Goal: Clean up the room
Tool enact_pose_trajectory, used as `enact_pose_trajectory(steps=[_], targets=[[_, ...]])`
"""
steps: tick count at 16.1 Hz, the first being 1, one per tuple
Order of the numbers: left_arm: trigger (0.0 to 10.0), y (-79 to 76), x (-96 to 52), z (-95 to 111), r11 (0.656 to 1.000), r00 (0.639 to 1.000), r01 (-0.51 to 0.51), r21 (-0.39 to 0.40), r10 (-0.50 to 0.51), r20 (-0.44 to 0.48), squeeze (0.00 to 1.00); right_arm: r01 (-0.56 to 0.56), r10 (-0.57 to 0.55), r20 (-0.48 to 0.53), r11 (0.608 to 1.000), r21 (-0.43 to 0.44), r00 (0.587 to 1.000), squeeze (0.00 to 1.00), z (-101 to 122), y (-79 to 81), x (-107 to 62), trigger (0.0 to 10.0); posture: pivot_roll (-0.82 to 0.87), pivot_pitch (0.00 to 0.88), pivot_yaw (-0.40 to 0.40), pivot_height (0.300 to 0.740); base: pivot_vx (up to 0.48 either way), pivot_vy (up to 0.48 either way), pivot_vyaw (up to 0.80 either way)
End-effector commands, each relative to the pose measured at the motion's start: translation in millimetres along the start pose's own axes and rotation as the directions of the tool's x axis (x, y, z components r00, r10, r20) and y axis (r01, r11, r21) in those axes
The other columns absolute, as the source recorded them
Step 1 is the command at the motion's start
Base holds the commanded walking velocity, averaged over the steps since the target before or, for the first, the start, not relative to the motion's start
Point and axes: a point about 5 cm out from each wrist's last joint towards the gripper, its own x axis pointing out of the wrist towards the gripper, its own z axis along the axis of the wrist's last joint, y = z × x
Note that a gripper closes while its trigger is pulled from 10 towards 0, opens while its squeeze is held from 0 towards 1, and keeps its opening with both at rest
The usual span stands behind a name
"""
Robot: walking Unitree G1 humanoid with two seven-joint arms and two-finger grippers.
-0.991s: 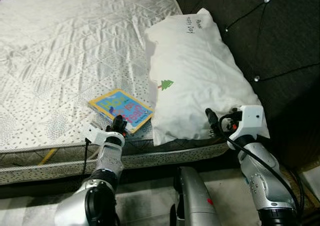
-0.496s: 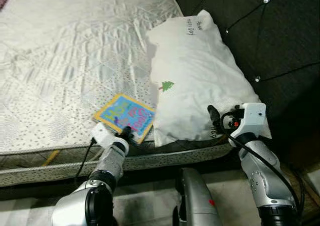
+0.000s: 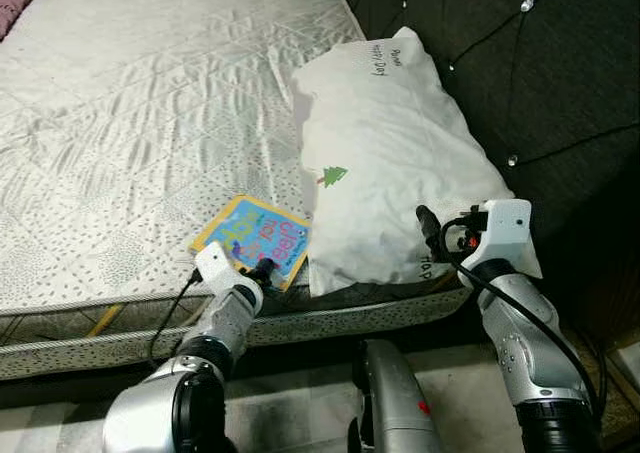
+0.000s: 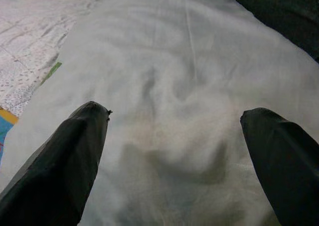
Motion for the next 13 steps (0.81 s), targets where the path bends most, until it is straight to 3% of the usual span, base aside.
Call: enact_pose_trajectory(steps=[1, 2, 4, 5, 6, 9, 13], targets=[[10.0, -3.7, -0.5, -16, 0.996, 0.995, 0.027, 0.090, -0.018, -0.096, 1.00, 0.008, -0.008, 0.021, 1.000, -0.010, 1.000, 0.00, 6, -2.4, 2.5, 10.0, -0.26, 0.074, -0.055, 0.543, 0.000, 0.000, 0.00], [10.0, -4.9, -0.4, -17, 0.988, 0.993, 0.032, 0.151, -0.015, -0.116, 1.00, 0.010, -0.010, 0.026, 1.000, -0.015, 1.000, 0.00, 7, -3.5, 3.5, 10.0, -0.25, 0.073, -0.053, 0.543, 0.000, 0.000, 0.00], [10.0, -1.6, -0.1, -10, 0.987, 0.996, 0.000, 0.160, 0.015, -0.093, 1.00, 0.016, -0.015, 0.027, 1.000, -0.019, 1.000, 0.00, 7, -6.0, 3.5, 10.0, -0.24, 0.072, -0.052, 0.543, 0.000, 0.000, 0.00], [10.0, -0.8, 0.2, -6, 0.988, 0.997, -0.014, 0.152, 0.026, -0.074, 0.72, 0.018, -0.017, 0.027, 1.000, -0.020, 0.999, 0.00, 7, -6.7, 3.7, 10.0, -0.24, 0.072, -0.052, 0.543, 0.000, 0.000, 0.00], [10.0, -0.8, 0.7, 2, 0.992, 0.998, -0.023, 0.123, 0.029, -0.050, 0.00, 0.020, -0.019, 0.026, 1.000, -0.021, 0.999, 0.00, 6, -6.5, 4.6, 10.0, -0.24, 0.072, -0.053, 0.543, 0.000, 0.000, 0.00], [10.0, -11.2, 1.9, 7, 0.994, 0.999, 0.026, 0.105, -0.023, -0.031, 0.00, 0.016, -0.015, 0.030, 1.000, -0.021, 0.999, 0.00, 7, -3.4, 8.6, 10.0, -0.22, 0.070, -0.053, 0.543, 0.000, 0.000, 0.00], [10.0, -12.1, 0.8, 3, 0.993, 0.999, 0.045, 0.109, -0.044, -0.010, 0.00, 0.018, -0.017, 0.032, 1.000, -0.020, 0.999, 0.00, 5, -3.1, 9.3, 10.0, -0.21, 0.070, -0.048, 0.543, 0.000, 0.000, 0.00]])
